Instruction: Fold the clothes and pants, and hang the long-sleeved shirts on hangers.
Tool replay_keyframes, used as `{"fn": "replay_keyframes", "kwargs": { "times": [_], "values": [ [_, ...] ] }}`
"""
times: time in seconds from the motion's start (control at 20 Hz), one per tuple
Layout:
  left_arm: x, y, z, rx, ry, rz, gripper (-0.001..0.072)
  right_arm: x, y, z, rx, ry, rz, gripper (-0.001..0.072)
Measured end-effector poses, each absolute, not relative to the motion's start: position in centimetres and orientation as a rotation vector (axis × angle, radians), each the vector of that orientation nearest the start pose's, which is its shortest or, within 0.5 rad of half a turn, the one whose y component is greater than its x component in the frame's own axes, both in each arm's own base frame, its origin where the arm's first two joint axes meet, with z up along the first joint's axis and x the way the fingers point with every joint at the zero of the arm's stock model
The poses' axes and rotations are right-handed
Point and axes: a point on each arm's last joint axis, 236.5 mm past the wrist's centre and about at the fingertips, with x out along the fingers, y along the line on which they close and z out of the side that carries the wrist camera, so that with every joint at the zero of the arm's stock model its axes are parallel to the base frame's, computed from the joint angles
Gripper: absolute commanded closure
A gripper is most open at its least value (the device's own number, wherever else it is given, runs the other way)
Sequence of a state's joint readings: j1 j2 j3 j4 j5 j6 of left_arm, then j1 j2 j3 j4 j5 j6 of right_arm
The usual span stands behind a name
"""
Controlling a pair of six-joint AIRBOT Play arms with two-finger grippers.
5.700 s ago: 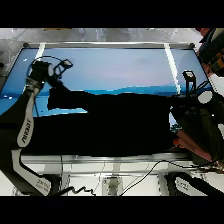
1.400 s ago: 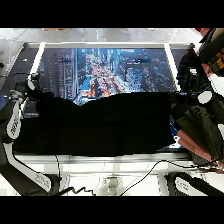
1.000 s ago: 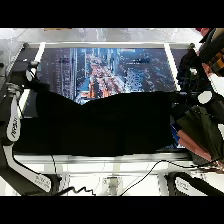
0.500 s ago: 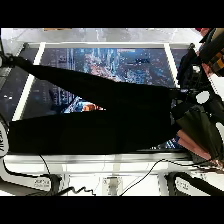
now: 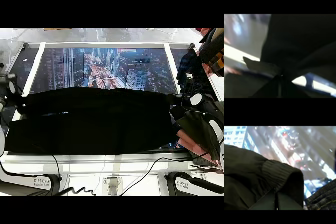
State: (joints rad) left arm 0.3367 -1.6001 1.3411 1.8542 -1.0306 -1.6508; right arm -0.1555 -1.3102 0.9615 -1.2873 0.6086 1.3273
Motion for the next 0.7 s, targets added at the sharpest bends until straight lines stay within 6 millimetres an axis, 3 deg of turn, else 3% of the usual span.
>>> {"fn": "replay_keyframes", "kwargs": {
  "times": [0.05, 0.1, 0.45, 0.6, 0.65, 0.7],
  "values": [
    [40.5, 20.6, -5.4, -0.046, 1.315, 0.485, 0.0243, 44.5, -3.1, -2.0, 0.140, 0.929, 0.009, 0.0691],
    [39.9, 20.9, -5.7, -0.097, 1.308, 0.530, 0.0206, 44.5, -3.2, -2.1, 0.140, 0.928, 0.008, 0.0691],
    [37.8, 25.8, -3.1, -0.382, 1.136, 0.787, 0.0205, 44.4, -3.1, -2.3, 0.142, 0.936, 0.009, 0.0692],
    [37.1, 27.1, -3.1, -0.550, 1.080, 0.811, 0.0204, 44.4, -3.1, -2.3, 0.146, 0.936, 0.009, 0.0692],
    [37.3, 27.1, -3.4, -0.615, 1.062, 0.794, 0.0194, 44.5, -3.1, -2.3, 0.148, 0.935, 0.010, 0.0692],
    [37.6, 27.1, -3.6, -0.692, 1.037, 0.774, 0.0136, 44.5, -3.0, -2.3, 0.151, 0.935, 0.010, 0.0692]
  ]
}}
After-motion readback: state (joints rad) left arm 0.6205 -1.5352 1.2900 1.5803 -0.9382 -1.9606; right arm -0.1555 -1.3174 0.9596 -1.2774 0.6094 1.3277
